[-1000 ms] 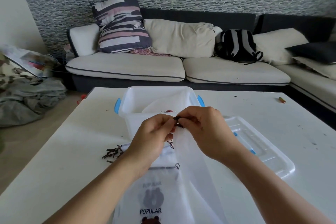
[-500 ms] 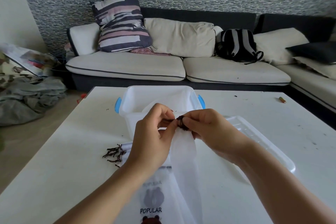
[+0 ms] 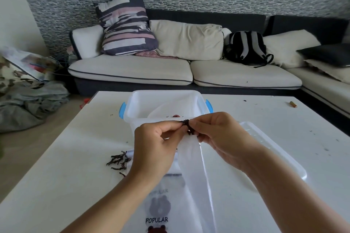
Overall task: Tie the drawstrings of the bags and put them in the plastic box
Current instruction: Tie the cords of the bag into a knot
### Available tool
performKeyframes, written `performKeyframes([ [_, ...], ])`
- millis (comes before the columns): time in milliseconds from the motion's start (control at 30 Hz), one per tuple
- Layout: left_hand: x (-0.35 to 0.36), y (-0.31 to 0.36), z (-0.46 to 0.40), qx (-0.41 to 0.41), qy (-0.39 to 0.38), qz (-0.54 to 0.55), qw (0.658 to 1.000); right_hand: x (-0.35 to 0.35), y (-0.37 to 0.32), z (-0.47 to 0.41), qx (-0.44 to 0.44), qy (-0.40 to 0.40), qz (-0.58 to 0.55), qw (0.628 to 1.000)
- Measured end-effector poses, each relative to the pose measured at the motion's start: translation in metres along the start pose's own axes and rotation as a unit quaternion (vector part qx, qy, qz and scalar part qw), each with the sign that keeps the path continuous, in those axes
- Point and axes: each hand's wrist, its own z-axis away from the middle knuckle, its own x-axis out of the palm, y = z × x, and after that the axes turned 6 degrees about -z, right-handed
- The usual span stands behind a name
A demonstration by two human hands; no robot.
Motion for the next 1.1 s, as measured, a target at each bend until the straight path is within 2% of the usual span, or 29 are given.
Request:
performKeyframes([
  [100, 0.003, -0.001, 0.001, -0.01, 0.011, 0.011, 1.0, 0.002, 0.0, 0.0, 0.017, -0.005, -0.02, 1.0],
  [233, 0.003, -0.003, -0.003, -0.071, -0.002, 0.079, 0.994, 0.002, 0.0, 0.0, 0.005, 0.003, -0.002, 1.0],
  [333, -0.001, -0.001, -0.007, -0.114, -0.041, 0.129, 0.984, 0.0, 0.0, 0.001, 0.005, -0.001, 0.018, 1.0],
  [533, -0.015, -0.001, -0.015, -0.182, -0.137, 0.201, 0.953, -0.008, -0.006, 0.004, 0.016, -0.029, -0.032, 0.999],
  [700, -0.026, -0.008, -0.02, -0.159, -0.131, 0.135, 0.969, -0.015, -0.007, 0.001, 0.024, -0.009, -0.059, 0.998],
  [900, -0.032, -0.015, -0.021, -0.091, -0.114, 0.037, 0.989, -0.018, -0.004, -0.002, -0.01, -0.034, -0.094, 0.995],
  [1100, -0.04, -0.026, -0.026, 0.006, -0.088, -0.102, 0.991, -0.028, -0.001, -0.005, -0.051, -0.01, -0.048, 0.997],
])
